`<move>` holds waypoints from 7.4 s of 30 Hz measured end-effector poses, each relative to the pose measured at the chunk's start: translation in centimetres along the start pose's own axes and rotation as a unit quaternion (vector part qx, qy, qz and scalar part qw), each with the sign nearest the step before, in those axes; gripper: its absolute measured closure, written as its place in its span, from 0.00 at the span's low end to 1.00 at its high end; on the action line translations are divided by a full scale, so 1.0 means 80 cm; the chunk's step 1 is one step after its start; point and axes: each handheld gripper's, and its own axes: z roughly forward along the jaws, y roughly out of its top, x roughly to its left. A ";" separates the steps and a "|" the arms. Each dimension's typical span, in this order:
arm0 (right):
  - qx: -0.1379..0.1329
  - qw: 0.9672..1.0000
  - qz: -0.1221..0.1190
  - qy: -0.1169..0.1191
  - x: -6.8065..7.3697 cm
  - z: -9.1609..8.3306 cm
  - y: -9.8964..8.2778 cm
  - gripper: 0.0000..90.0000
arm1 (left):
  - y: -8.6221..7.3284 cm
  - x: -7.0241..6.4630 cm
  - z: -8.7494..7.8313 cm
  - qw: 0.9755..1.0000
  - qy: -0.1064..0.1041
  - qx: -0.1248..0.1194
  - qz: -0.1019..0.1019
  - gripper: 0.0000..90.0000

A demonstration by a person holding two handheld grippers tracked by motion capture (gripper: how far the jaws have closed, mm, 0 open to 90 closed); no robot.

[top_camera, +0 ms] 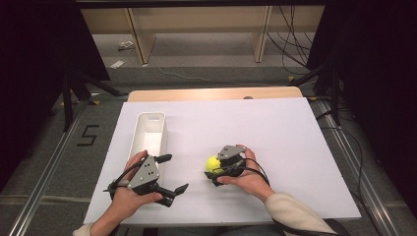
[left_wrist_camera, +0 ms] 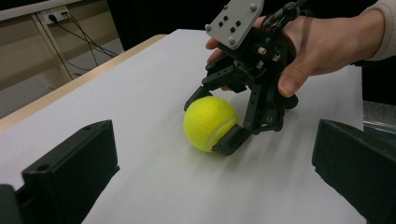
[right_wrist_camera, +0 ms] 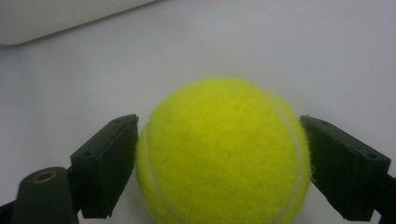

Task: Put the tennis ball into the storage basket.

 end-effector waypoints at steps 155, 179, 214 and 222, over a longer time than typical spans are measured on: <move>-0.099 0.995 0.005 0.011 0.003 -0.026 0.084 0.29 | 0.000 0.000 0.001 1.000 -0.005 0.001 0.001 0.00; -0.107 0.994 0.005 0.014 0.006 -0.024 0.094 0.29 | 0.000 0.000 0.001 1.000 -0.005 0.001 0.002 0.00; -0.116 0.993 0.004 0.020 0.008 -0.020 0.107 0.29 | 0.000 0.000 0.001 1.000 -0.006 0.002 0.001 0.00; -0.121 0.992 0.006 0.019 0.008 -0.020 0.111 0.29 | 0.000 0.000 0.001 1.000 -0.006 0.002 0.001 0.00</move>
